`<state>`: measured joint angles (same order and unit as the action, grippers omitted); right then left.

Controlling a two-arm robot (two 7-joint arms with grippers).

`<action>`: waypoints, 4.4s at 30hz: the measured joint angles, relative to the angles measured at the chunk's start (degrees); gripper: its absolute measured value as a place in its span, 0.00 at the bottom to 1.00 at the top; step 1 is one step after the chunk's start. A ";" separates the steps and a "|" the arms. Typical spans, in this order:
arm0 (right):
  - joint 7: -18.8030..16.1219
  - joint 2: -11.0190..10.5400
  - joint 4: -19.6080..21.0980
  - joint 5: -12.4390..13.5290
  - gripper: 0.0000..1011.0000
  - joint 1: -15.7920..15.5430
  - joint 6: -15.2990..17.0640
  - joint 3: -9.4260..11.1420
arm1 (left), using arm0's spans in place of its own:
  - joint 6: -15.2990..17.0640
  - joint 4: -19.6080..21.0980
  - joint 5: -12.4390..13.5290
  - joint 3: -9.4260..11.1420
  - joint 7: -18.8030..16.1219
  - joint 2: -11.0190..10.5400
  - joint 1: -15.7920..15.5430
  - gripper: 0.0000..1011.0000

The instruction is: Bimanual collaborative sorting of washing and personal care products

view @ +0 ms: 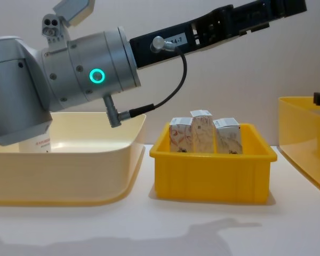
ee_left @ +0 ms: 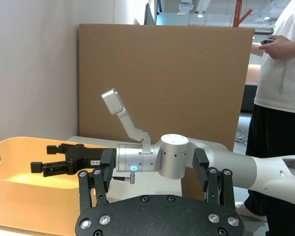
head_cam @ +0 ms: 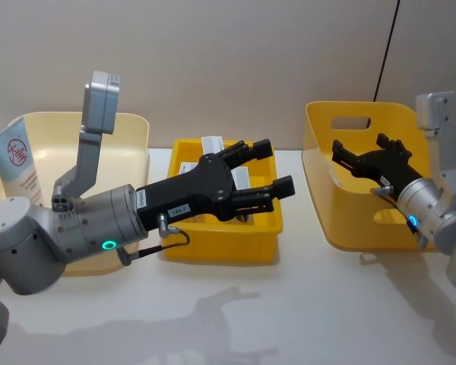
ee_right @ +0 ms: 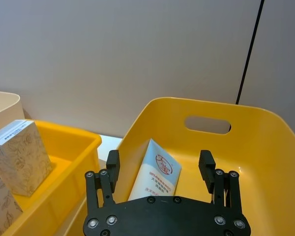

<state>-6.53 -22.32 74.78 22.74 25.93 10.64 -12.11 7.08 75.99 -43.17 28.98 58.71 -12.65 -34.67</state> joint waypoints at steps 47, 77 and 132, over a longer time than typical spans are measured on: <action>-1.38 0.04 15.80 -2.12 0.99 -13.84 -7.81 1.47 | -1.10 3.10 5.70 -0.51 -10.50 -1.67 3.81 0.99; 2.71 3.01 26.40 -6.27 0.99 -26.71 -8.71 -0.86 | -3.62 9.95 18.26 -1.71 -33.56 -5.38 12.20 0.99; -3.21 2.62 21.45 -6.88 0.99 -16.50 2.20 -3.67 | -6.33 17.22 31.69 -2.97 -58.08 -9.24 21.08 0.99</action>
<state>-9.74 -19.70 96.23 15.86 9.43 12.84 -15.78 0.75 93.20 -11.48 26.01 0.62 -21.89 -13.59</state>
